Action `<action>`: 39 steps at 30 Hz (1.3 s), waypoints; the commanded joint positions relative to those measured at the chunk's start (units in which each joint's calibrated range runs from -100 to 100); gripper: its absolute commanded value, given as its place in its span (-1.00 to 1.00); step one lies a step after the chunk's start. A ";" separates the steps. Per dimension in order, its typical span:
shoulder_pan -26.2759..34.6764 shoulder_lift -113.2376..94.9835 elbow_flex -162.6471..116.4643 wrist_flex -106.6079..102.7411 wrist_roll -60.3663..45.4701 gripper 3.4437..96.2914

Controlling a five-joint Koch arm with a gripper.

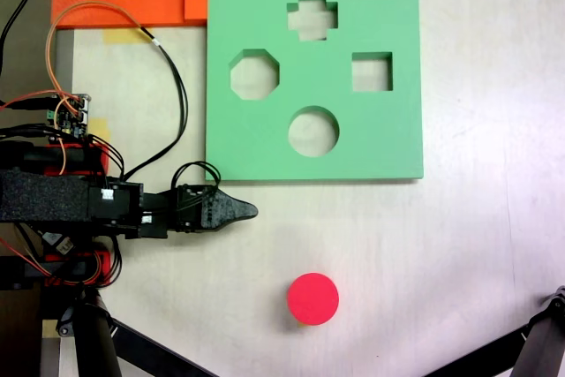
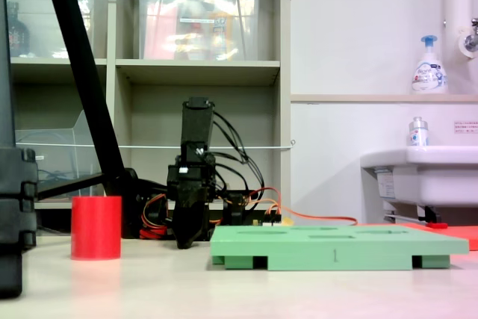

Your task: Put the cylinder block into the corresponding hole

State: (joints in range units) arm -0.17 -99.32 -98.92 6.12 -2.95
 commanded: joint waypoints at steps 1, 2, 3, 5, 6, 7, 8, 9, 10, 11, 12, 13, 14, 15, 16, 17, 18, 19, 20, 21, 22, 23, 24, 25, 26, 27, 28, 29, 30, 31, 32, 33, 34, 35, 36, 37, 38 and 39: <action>0.05 -0.68 -1.08 -5.20 0.24 0.00; 0.05 -0.68 -1.08 -5.20 0.24 0.00; 0.05 -0.68 -1.08 -5.30 0.24 0.00; 0.05 -0.68 -1.08 -5.30 0.24 0.00; 0.05 -0.68 -1.08 -5.20 0.24 0.00; 0.05 -0.68 -1.08 -5.20 0.24 0.00; 0.05 -0.68 -1.08 -5.30 0.24 0.00; 0.05 -0.68 -1.08 -5.20 0.24 0.00; 0.05 -0.68 -1.08 -5.20 0.24 0.00; 0.05 -0.68 -1.08 -5.20 0.24 0.00; 0.05 -0.68 -1.08 -5.20 0.24 0.00; 0.05 -0.68 -1.08 -5.20 0.24 0.00; 0.05 -0.68 -1.08 -5.20 0.24 0.00; 0.29 -0.68 -1.08 -5.20 0.10 0.00; 1.12 -0.68 -1.08 -5.01 0.10 0.00; 2.10 -0.68 -1.08 -5.01 0.10 0.00; 2.34 -0.68 -1.08 -5.01 0.10 0.00; 2.30 -0.68 -1.08 -5.01 0.15 0.00; 2.25 -0.68 -1.08 -5.01 0.20 0.00; 1.86 -0.68 -1.08 -5.11 0.39 0.00; 1.56 -0.68 -1.08 -5.30 0.88 -0.01; 1.47 -0.68 -1.08 -5.30 2.10 -0.01; 1.03 -0.68 -1.08 -5.11 3.66 0.02; 0.29 -0.68 -1.08 -4.53 5.47 0.06; -0.39 -0.68 -1.08 -1.83 7.62 0.08; -1.03 -0.68 -1.08 3.37 11.18 0.08; -1.51 -0.68 -1.08 8.08 15.48 0.08; -2.20 -0.68 -1.08 13.86 18.66 0.08; -2.78 -0.68 -1.08 20.12 21.15 0.07; -2.88 -0.68 -1.08 28.31 25.01 0.07; -2.93 -0.68 -1.08 33.51 28.03 0.07; -3.08 -0.68 -1.08 37.74 31.01 0.07; -3.08 -0.68 -1.08 40.63 33.99 0.07; -3.08 -0.68 -1.08 43.42 36.87 0.07; -3.13 -0.68 -1.08 46.31 40.05 0.07; -3.42 -0.68 -1.08 47.85 41.56 0.04; -4.00 -0.68 -1.08 48.72 42.49 0.02; -4.54 -0.68 -1.08 48.82 44.35 0.02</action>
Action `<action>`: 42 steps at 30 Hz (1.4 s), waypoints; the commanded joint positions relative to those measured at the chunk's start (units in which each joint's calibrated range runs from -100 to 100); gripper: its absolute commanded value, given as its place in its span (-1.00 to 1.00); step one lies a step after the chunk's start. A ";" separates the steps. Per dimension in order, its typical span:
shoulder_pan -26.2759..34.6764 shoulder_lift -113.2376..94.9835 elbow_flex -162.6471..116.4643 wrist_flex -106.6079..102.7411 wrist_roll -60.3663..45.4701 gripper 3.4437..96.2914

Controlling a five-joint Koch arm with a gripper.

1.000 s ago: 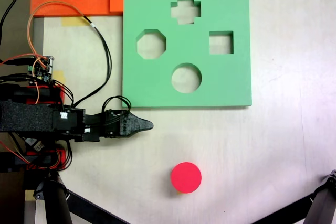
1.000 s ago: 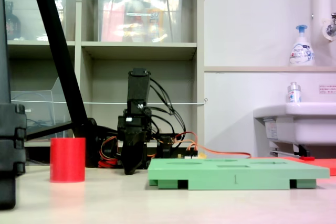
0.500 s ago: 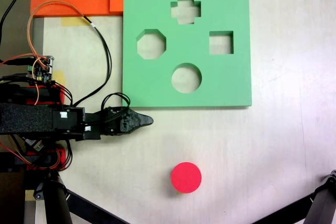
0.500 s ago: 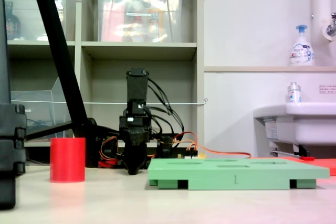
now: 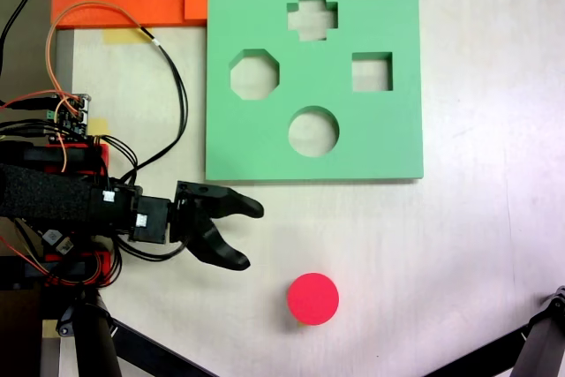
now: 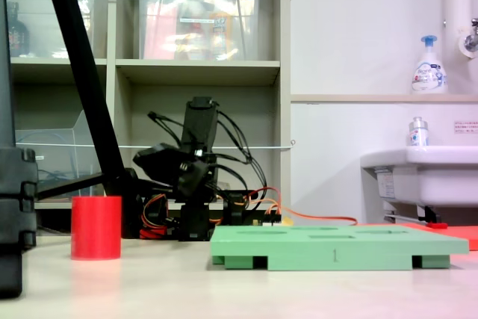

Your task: Put the cylinder block into the corresponding hole

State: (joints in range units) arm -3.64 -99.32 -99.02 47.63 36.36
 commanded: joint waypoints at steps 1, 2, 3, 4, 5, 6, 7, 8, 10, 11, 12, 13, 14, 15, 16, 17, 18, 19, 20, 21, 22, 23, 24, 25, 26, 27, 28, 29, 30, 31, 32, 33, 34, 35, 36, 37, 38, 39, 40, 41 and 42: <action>-1.47 -0.68 -0.98 7.41 7.37 0.03; -1.61 -0.68 -0.98 7.31 9.38 0.04; -1.66 -0.68 -0.98 7.31 11.18 0.04; -1.66 -0.68 -0.98 7.31 11.72 0.04; -1.76 -0.68 -0.98 6.83 11.72 0.04; -2.15 -0.68 -0.98 6.92 11.72 0.04; -2.34 -0.68 -0.98 7.12 11.72 0.06; -2.69 -0.68 -0.98 7.50 11.67 0.11; -3.08 10.49 1.31 13.57 11.28 0.28; -3.27 19.57 2.41 19.35 11.23 0.39; -3.52 29.90 3.51 27.43 11.23 0.52; -3.52 39.26 4.10 36.10 11.23 0.61; -3.52 49.73 6.00 44.67 11.18 0.74; -3.57 56.72 7.89 48.71 11.09 0.81; -3.71 61.05 9.69 49.77 11.04 0.85; -3.91 63.42 11.08 49.87 10.84 0.85; -4.15 66.77 12.78 49.77 10.60 0.85; -4.40 70.41 14.47 49.97 10.55 0.85; -4.49 73.20 16.17 50.16 10.55 0.85; -4.59 75.99 17.86 50.16 10.55 0.85; -4.74 79.48 20.06 50.16 10.55 0.85; -4.79 82.98 22.15 50.26 10.60 0.85; -4.84 85.63 23.85 50.26 10.60 0.85; -4.93 88.42 25.54 50.35 10.60 0.85; -4.98 90.80 27.14 50.35 10.60 0.85; -5.03 93.03 28.73 50.35 10.65 0.85; -4.98 95.13 30.23 50.35 10.60 0.85; -5.03 97.36 31.82 50.35 10.65 0.85; -5.13 98.90 33.32 50.35 10.65 0.85; -5.18 100.29 34.41 50.35 10.65 0.85; -5.23 101.69 35.51 50.35 10.65 0.85; -5.32 102.53 36.61 50.35 10.70 0.85; -5.37 103.92 37.80 50.35 10.74 0.85; -5.47 104.76 38.70 50.26 10.79 0.85; -5.52 105.74 39.50 50.16 10.79 0.85; -5.57 107.00 40.50 50.16 10.79 0.85; -5.57 108.39 41.39 50.16 10.79 0.85; -5.57 109.23 42.09 50.16 10.79 0.84; -5.57 109.93 42.49 49.97 10.79 0.84; -5.52 110.49 42.89 49.87 10.84 0.83; -5.52 110.63 43.19 49.58 10.84 0.83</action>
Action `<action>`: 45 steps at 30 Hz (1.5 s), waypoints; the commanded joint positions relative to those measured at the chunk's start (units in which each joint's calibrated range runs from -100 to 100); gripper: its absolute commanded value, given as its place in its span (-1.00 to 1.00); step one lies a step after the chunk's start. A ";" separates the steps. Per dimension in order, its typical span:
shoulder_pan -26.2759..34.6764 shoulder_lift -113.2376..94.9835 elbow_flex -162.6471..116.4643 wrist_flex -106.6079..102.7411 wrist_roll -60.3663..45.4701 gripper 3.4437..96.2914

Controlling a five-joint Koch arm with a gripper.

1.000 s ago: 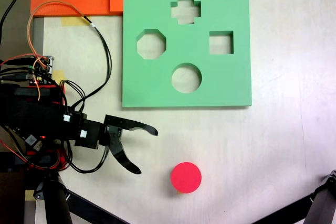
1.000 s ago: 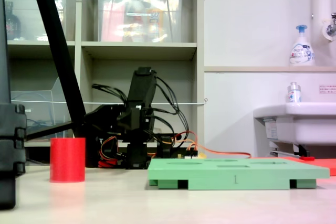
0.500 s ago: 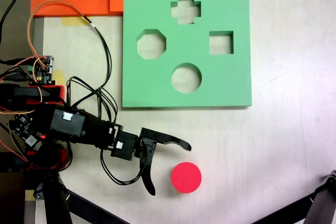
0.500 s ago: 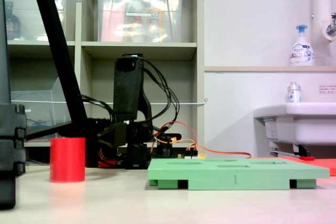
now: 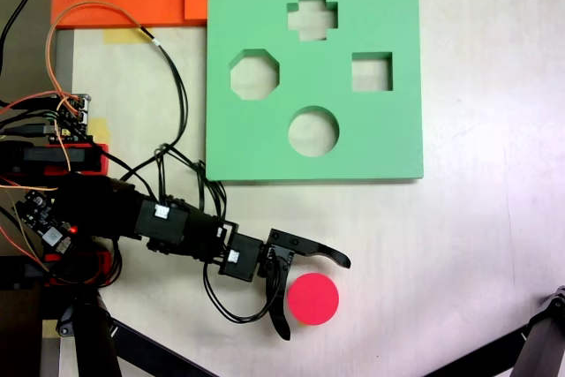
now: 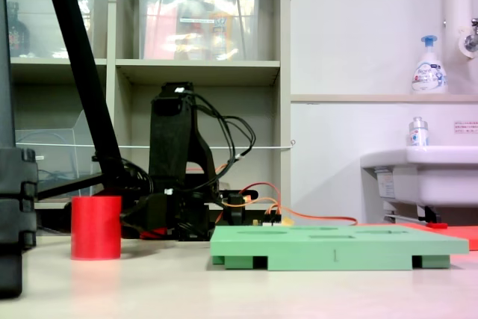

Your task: Put the cylinder block into the corresponding hole

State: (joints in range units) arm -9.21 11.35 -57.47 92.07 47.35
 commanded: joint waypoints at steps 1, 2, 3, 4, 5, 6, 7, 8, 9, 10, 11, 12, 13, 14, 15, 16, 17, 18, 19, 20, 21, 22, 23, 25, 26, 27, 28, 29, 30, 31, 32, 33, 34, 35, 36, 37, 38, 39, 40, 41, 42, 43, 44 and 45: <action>0.10 0.24 1.74 4.94 -0.15 0.79; 0.10 0.24 1.74 4.94 -0.15 0.74; 0.05 0.38 1.74 4.85 -0.15 0.69; 0.05 0.38 1.74 4.75 -0.15 0.65; 0.05 0.24 1.74 4.75 -0.15 0.60; 0.05 0.38 1.74 4.66 -0.15 0.52; 0.05 0.24 1.74 4.75 -0.10 0.40; 0.00 0.10 1.54 4.75 -0.10 0.32; -0.05 -0.04 1.44 4.75 -0.10 0.26; -0.10 -0.18 1.44 4.75 -0.10 0.22; -0.20 -0.46 1.14 4.75 -0.10 0.15; -0.24 -1.02 0.84 4.75 -0.10 0.04; -0.29 -1.16 0.64 4.75 -0.10 -0.05; -0.34 -1.16 0.34 4.75 -0.15 -0.09; -0.34 -1.16 0.34 4.75 -0.15 -0.12; -0.29 -1.16 0.34 4.75 -0.15 -0.15; -0.29 -1.30 0.24 4.75 -0.15 -0.17; -0.20 -1.72 0.14 4.85 -0.15 -0.17; -0.20 -1.86 -0.06 4.85 -0.15 -0.17; -0.20 -2.28 -0.45 4.85 -0.15 -0.17; -0.20 -2.42 -0.75 4.85 -0.15 -0.17; -0.20 -2.56 -0.95 4.85 -0.20 -0.17; -0.15 -2.70 -1.05 4.94 -0.20 -0.17; -0.15 -3.11 -1.35 5.04 -0.20 -0.06; -0.15 -3.25 -1.25 5.14 -0.20 0.09; -0.15 -3.95 -1.25 5.04 -0.24 0.21; -0.20 -4.93 -1.05 4.94 -0.20 0.32; -0.20 -5.07 -0.45 4.94 -0.20 0.37; -0.20 -5.07 0.34 4.85 -0.20 0.38; -0.24 -4.93 1.44 4.27 -0.15 0.40; -0.24 -5.07 2.64 2.92 -0.15 0.40; -0.20 -5.21 4.03 0.90 -0.15 0.40; -0.20 -5.21 5.83 -1.03 -0.10 0.40; -0.20 -4.93 7.72 -2.86 -0.10 0.40; -0.20 -4.65 9.42 -4.30 -0.10 0.40; -0.20 -4.37 11.41 -6.23 -0.10 0.40; -0.24 -4.09 13.01 -7.96 -0.10 0.40; -0.24 -3.53 14.60 -9.88 -0.10 0.40; -0.29 -2.56 16.20 -11.23 -0.10 0.40; -0.39 -1.58 17.89 -12.29 -0.10 0.40; -0.44 -0.60 19.19 -13.06 -0.10 0.40; -0.49 0.38 20.18 -13.74 -0.10 0.40; -0.54 1.22 21.18 -14.12 -0.10 0.40; -0.54 2.19 21.78 -14.22 -0.10 0.40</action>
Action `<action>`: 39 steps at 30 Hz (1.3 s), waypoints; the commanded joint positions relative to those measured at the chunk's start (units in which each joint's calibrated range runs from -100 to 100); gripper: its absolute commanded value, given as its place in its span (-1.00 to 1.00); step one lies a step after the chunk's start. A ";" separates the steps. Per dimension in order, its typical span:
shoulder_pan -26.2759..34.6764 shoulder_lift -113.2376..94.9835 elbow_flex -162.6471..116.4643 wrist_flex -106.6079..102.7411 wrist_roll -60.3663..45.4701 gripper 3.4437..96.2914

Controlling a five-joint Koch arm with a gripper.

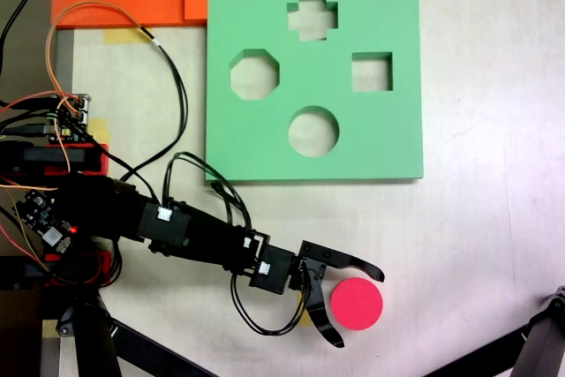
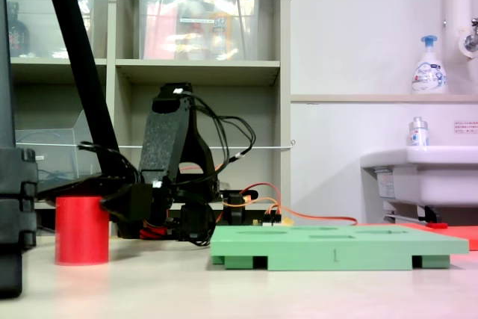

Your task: Put the cylinder block into the corresponding hole

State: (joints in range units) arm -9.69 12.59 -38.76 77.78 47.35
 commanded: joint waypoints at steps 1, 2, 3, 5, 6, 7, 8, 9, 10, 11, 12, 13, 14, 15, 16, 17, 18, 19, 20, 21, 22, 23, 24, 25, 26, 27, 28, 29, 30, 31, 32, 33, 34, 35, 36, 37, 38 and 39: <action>-0.10 1.66 3.26 -0.12 -0.10 0.40; -0.10 1.80 3.26 -0.31 -0.05 0.40; -0.10 1.94 3.26 -0.31 -0.10 0.40; -0.05 2.50 3.56 -0.31 -0.10 0.39; -0.05 3.20 3.96 -0.31 -0.05 0.39; 0.00 3.62 4.16 -0.31 -0.10 0.38; 0.05 3.62 4.26 -0.31 -0.05 0.34; 0.05 3.89 4.36 -0.21 -0.10 0.30; 0.05 4.03 4.26 -0.02 -0.05 0.22; 0.10 4.03 4.26 -0.02 -0.05 0.15; 0.05 4.03 4.26 -0.02 -0.10 0.10; 0.05 4.03 4.26 -0.02 -0.10 0.06; 0.05 3.89 4.26 0.07 -0.10 0.00; 0.05 3.76 4.26 0.07 -0.10 -0.05; 0.10 3.62 4.16 0.07 -0.05 -0.07; 0.10 3.62 4.16 0.17 -0.10 -0.07; 0.10 3.62 4.06 0.17 -0.05 -0.09; 0.10 3.62 3.76 0.17 -0.10 -0.12; 0.10 3.62 3.46 0.27 -0.05 -0.13; 0.10 3.48 3.36 0.36 -0.05 -0.14; 0.10 3.48 3.16 0.56 -0.05 -0.14; 0.10 3.34 2.86 0.94 -0.05 -0.14; 0.10 2.92 2.56 1.23 -0.05 -0.14; 0.15 2.08 1.97 1.23 -0.05 -0.15; 0.20 0.68 1.47 1.23 -0.05 -0.15; 0.24 -0.71 0.97 1.23 -0.05 -0.15; 0.34 -2.81 0.47 1.13 0.00 -0.15; 0.63 -6.30 -0.53 0.46 0.05 -0.18; 0.78 -9.93 -1.42 -0.02 0.05 -0.21; 1.03 -13.84 -2.32 -1.56 0.10 -0.23; 1.27 -17.89 -3.22 -3.58 0.10 -0.23; 1.76 -22.36 -4.12 -5.51 0.10 -0.23; 2.15 -26.83 -4.81 -7.53 0.15 -0.23; 2.83 -31.44 -5.51 -9.84 0.15 -0.23; 3.42 -36.19 -6.41 -11.87 0.20 -0.23; 4.15 -40.80 -7.11 -14.18 0.20 -0.23; 5.08 -46.11 -8.10 -16.58 0.20 -0.23; 6.01 -50.43 -9.00 -18.03 0.24 -0.23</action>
State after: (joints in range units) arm -5.01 -27.91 -48.46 60.45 47.40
